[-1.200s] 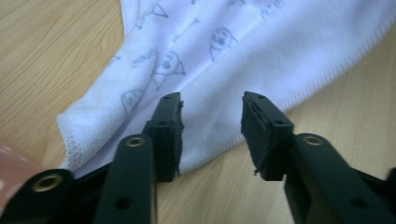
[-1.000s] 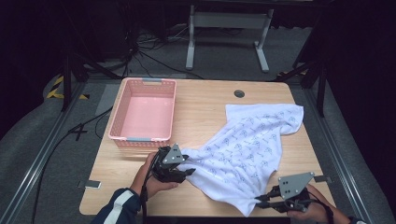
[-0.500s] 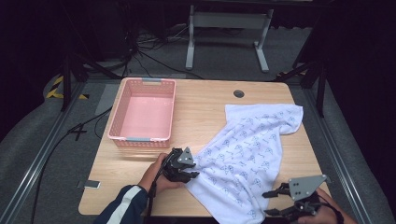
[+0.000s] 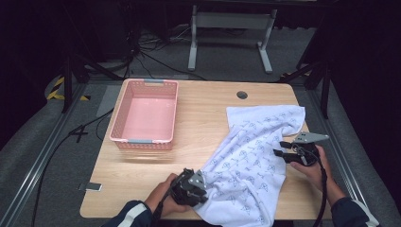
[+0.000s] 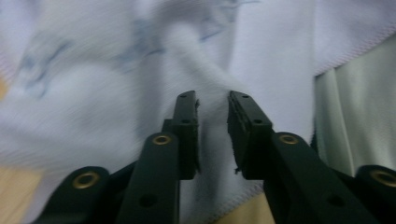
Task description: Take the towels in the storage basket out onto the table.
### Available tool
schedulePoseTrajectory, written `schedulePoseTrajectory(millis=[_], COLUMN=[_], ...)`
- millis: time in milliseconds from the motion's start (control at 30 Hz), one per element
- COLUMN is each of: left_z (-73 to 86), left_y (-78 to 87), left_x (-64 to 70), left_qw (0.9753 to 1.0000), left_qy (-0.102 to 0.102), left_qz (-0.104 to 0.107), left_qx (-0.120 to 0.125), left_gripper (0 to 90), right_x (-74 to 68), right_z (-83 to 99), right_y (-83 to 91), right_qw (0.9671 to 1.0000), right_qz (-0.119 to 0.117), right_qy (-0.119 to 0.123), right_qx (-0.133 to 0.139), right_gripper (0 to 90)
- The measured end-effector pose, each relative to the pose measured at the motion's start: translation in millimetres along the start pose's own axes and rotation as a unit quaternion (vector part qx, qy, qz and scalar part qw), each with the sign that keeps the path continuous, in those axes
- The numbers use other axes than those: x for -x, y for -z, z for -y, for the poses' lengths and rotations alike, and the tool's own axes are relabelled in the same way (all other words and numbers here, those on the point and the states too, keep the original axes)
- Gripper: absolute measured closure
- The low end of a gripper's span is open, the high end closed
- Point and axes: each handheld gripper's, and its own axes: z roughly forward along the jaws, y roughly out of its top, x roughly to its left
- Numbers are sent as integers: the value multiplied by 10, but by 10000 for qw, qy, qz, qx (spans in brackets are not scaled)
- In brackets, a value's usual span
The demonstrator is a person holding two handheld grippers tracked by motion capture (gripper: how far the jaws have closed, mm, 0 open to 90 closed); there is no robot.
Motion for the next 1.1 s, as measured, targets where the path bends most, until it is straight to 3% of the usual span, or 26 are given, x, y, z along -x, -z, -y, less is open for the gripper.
schedulePoseTrajectory(millis=[67, 100, 167, 200, 267, 367, 500, 533, 567, 600, 667, 700, 800, 833, 867, 933, 1033, 1100], left_z=[-62, -123, -159, -207, -291, -397, -490, -529, -566, -590, -601, -591, -595, -595, -593, -597, -586, -574], left_y=[-39, -52, -38, -10, 39, 43, -9, -15, 15, 65, 161, 174, 33, -36, -94, -197, -266, -246], left_x=[145, 218, 229, 201, 97, -114, -417, -489, -527, -566, -670, -723, -812, -834, -854, -887, -909, -894], left_qw=[9994, 9990, 9990, 9988, 9984, 9968, 9946, 9943, 9936, 9923, 9923, 9911, 9937, 9949, 9954, 9955, 9955, 9958], left_qy=[-267, -434, -451, -433, -282, -108, 190, 258, 195, 119, 411, 545, 443, 473, 455, 435, 542, 505], left_qz=[182, 127, 74, 36, -282, -588, -879, -984, -1081, -1187, -928, -823, -890, -768, -752, -831, -775, -768], left_qx=[-92, -73, 4, 203, 397, 537, 515, 333, 259, 341, 709, 889, 507, 450, 386, 163, 85, 53], left_gripper=[717, 682, 658, 645, 604, 542, 448, 423, 395, 386, 401, 420, 458, 479, 523, 524, 535, 648], right_x=[12, 35, 47, 55, 78, 83, 86, 90, 93, 89, 68, 60, 36, 35, 46, 56, 78, 94], right_z=[6, 29, 47, 66, 104, 154, 198, 210, 220, 228, 244, 247, 253, 259, 265, 278, 312, 345], right_y=[-29, -76, -87, -94, -91, -96, -46, -29, -4, 17, 48, 59, 62, 62, 65, 78, 121, 161], right_qw=[10000, 9997, 9996, 9994, 9990, 9981, 9981, 9980, 9976, 9974, 9977, 9977, 9975, 9974, 9974, 9973, 9969, 9964], right_qz=[-5, -61, 0, 21, -50, -30, -37, -22, -4, 13, 129, 155, 206, 201, 186, 184, 200, 233], right_qy=[-36, -92, -66, -106, -215, -228, -242, -252, -275, -264, -206, -151, -81, -108, -138, -174, -220, -331], right_qx=[-32, -206, -291, -317, -395, -578, -573, -585, -635, -663, -637, -647, -677, -677, -677, -685, -724, -745], right_gripper=[514, 503, 499, 499, 497, 497, 500, 503, 503, 501, 491, 482, 477, 477, 477, 475, 471, 472])
